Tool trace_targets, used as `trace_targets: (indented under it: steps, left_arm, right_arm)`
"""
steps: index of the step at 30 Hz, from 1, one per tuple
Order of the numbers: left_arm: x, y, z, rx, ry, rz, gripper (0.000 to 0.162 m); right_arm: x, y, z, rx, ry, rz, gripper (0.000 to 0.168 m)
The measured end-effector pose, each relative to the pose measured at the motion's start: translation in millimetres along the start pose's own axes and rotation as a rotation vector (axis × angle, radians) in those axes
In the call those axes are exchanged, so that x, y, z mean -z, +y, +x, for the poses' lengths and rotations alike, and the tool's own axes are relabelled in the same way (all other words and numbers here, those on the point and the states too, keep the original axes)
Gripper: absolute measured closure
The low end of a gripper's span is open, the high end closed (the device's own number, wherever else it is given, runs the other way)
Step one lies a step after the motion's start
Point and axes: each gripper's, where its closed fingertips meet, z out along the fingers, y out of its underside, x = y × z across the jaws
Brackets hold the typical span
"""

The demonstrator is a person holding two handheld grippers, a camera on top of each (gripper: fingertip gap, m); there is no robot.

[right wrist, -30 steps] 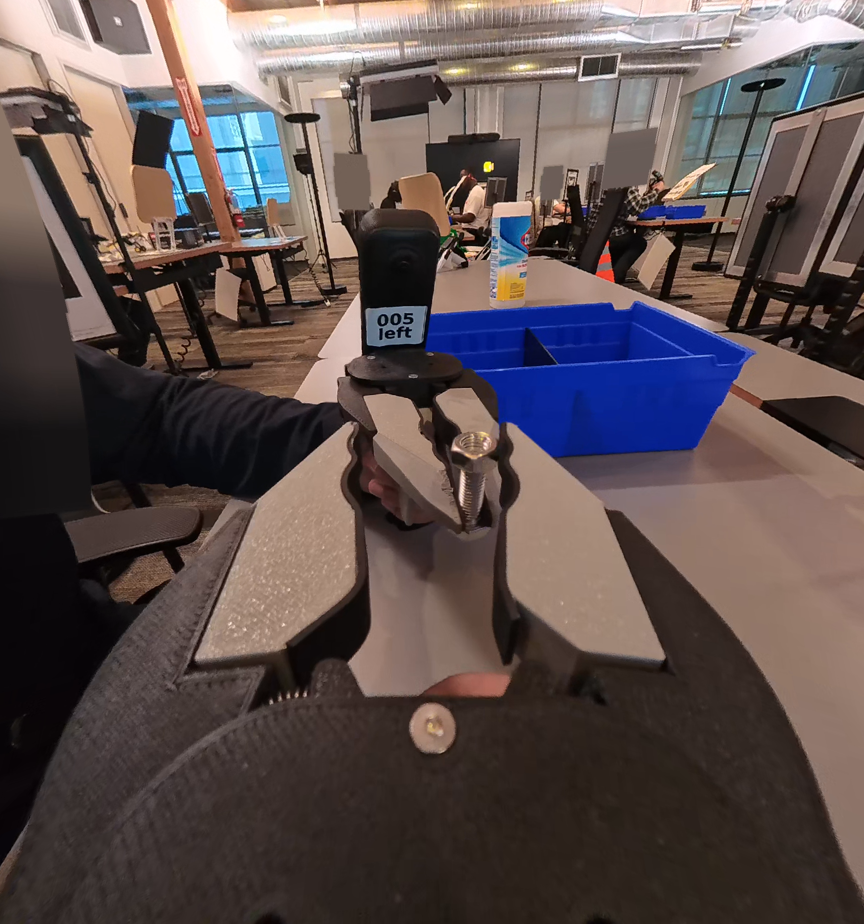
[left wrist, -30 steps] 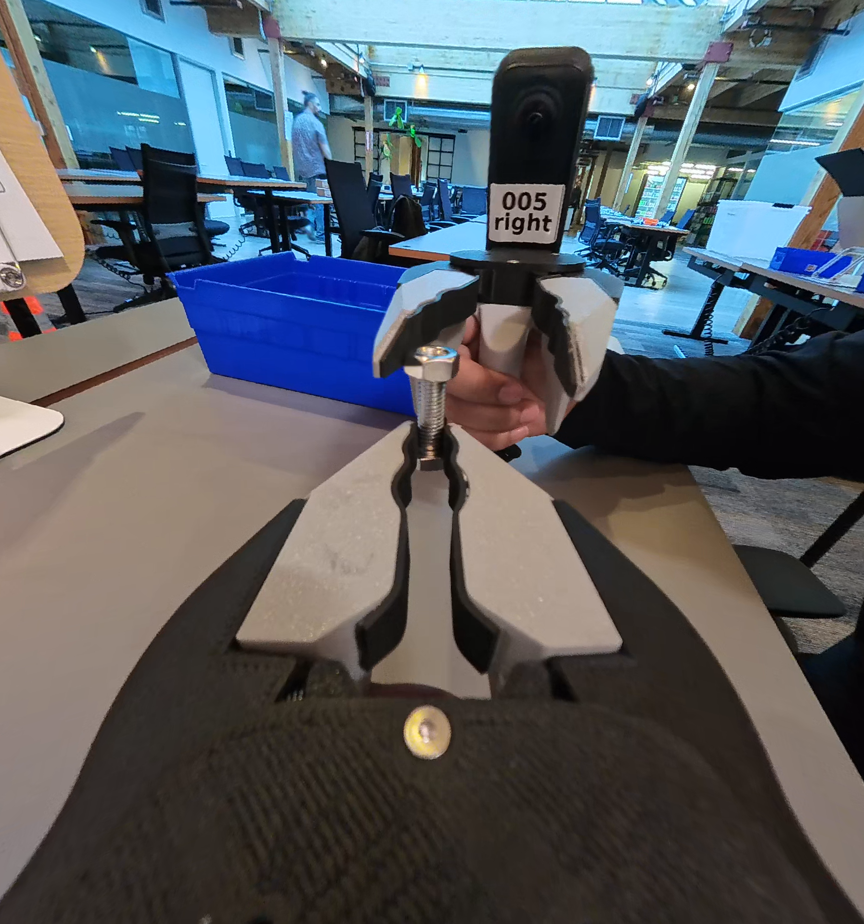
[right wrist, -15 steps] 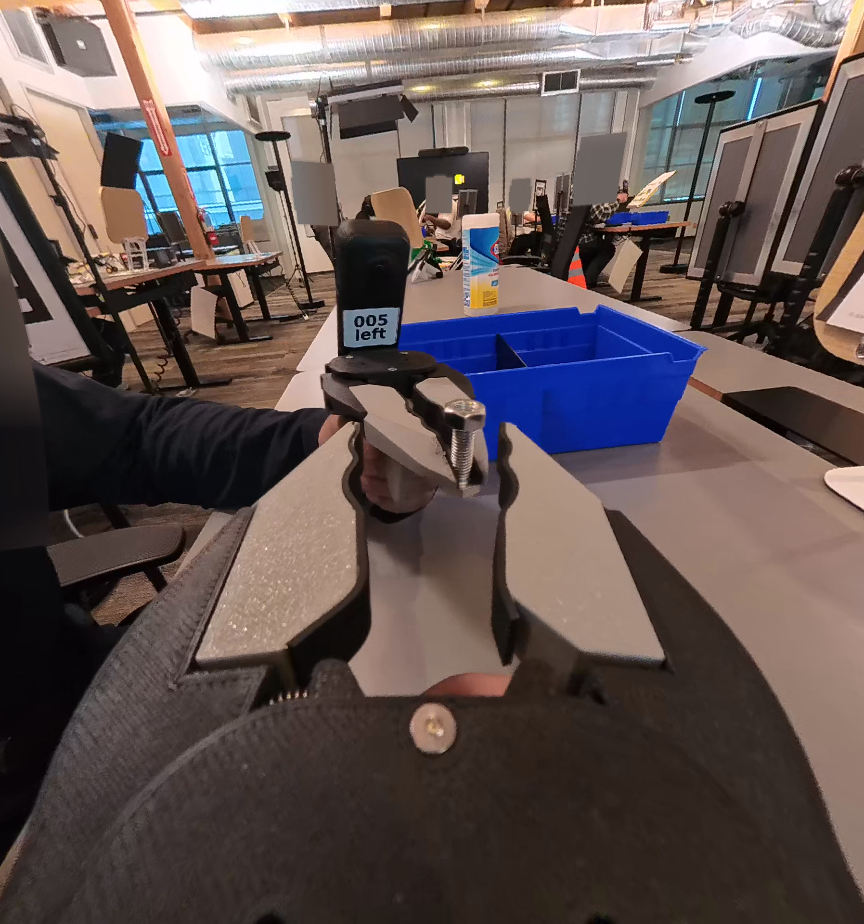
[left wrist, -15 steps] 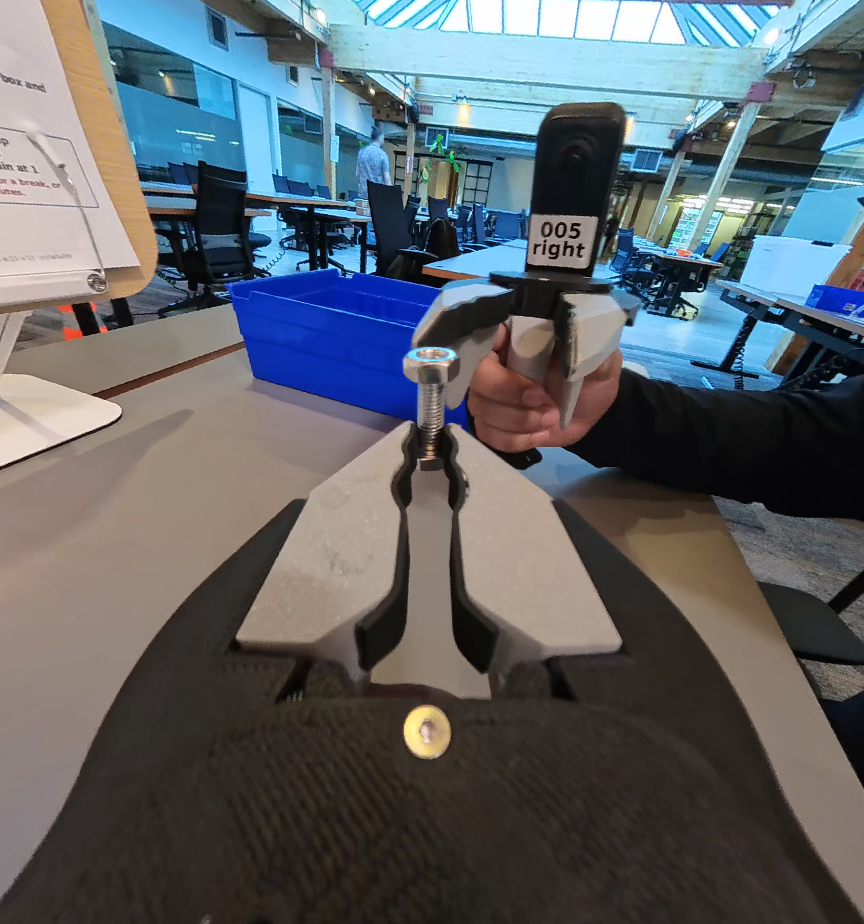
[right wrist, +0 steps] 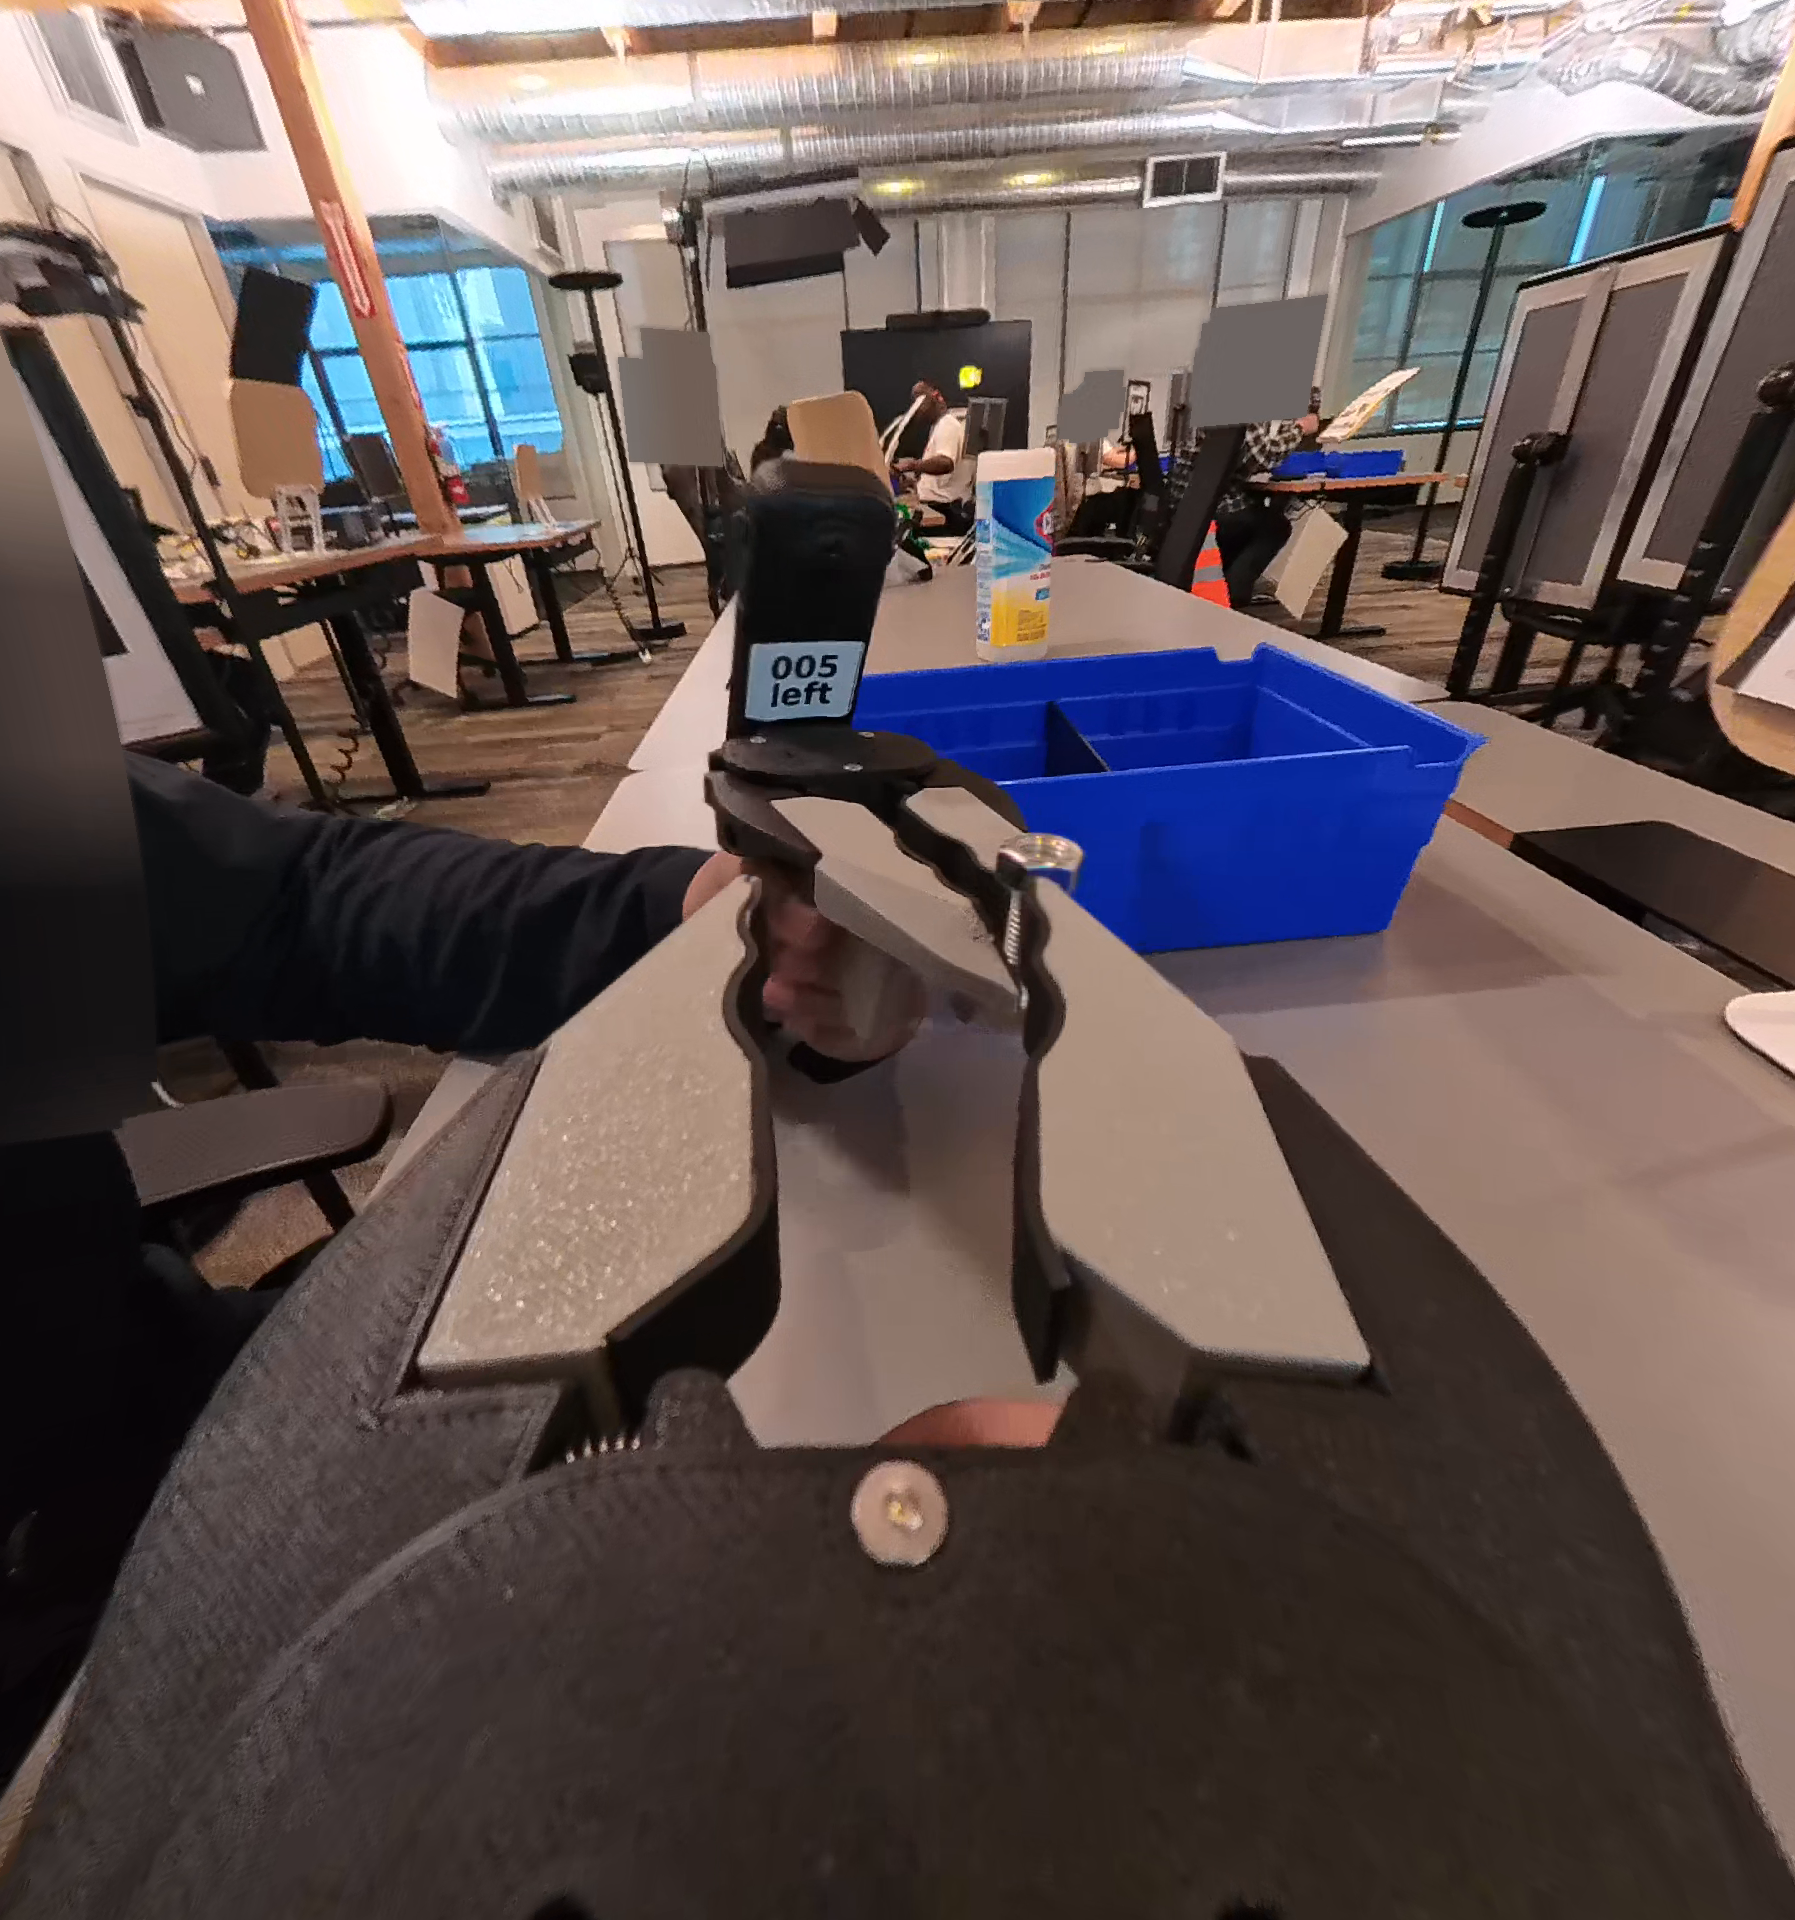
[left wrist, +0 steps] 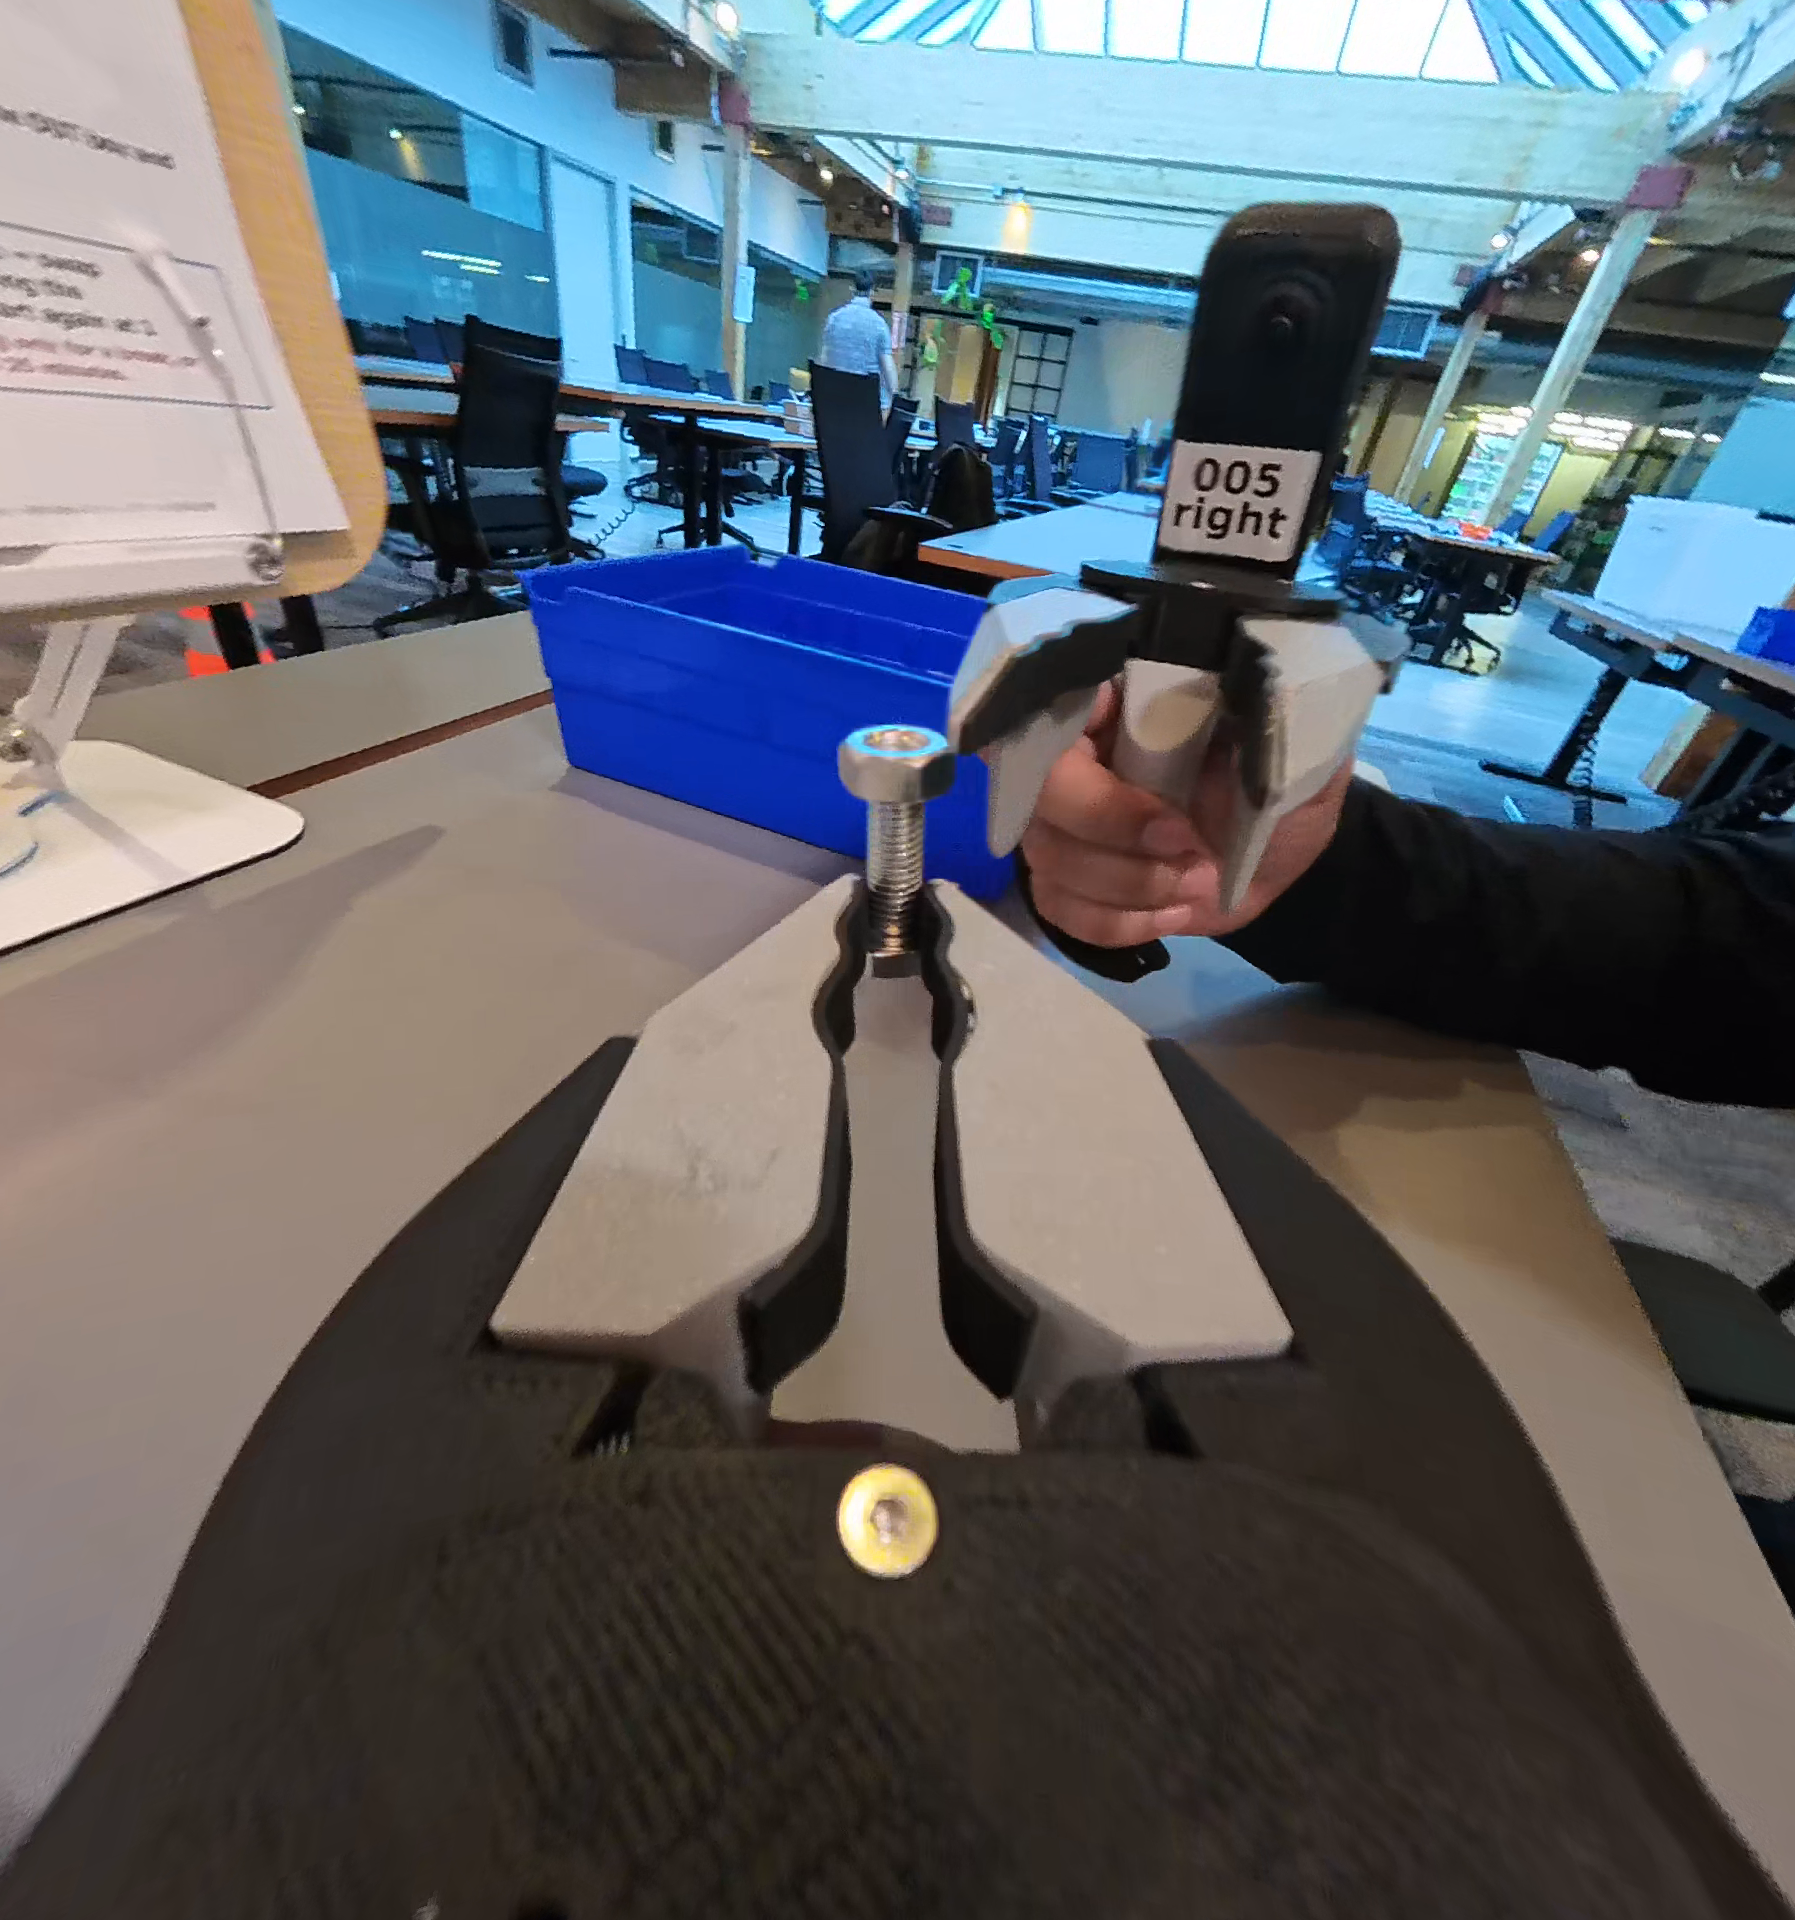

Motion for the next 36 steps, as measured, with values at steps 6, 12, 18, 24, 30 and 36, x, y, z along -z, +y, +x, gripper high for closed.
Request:
trace_targets:
  steps: [6, 12, 18, 24, 30, 36]
  left_arm:
    - [-3, 3, 9, 0.002, 0.047, -0.008, 0.156]
    - [-10, 13, 20, -0.060, 0.062, -0.055, 0.156]
    - [-1, 1, -2, 0.018, -0.016, 0.003, 0.156]
    - [-4, 3, 9, 0.004, 0.034, -0.005, 0.156]
    - [-9, 11, 14, -0.045, 0.029, -0.047, 0.156]
    - [6, -1, -19, 0.067, -0.073, 0.009, 0.156]
  right_arm:
    - [-3, 4, 11, -0.026, 0.060, -0.010, 0.113]
    - [-10, 12, -1, -0.006, 0.010, -0.053, 0.113]
    - [1, 2, 0, -0.011, -0.011, -0.007, 0.130]
    - [-3, 7, 16, -0.052, 0.081, -0.012, 0.107]
    - [-11, 13, 2, -0.009, 0.029, -0.055, 0.109]
    - [2, -3, 1, -0.025, 0.002, 0.017, 0.131]
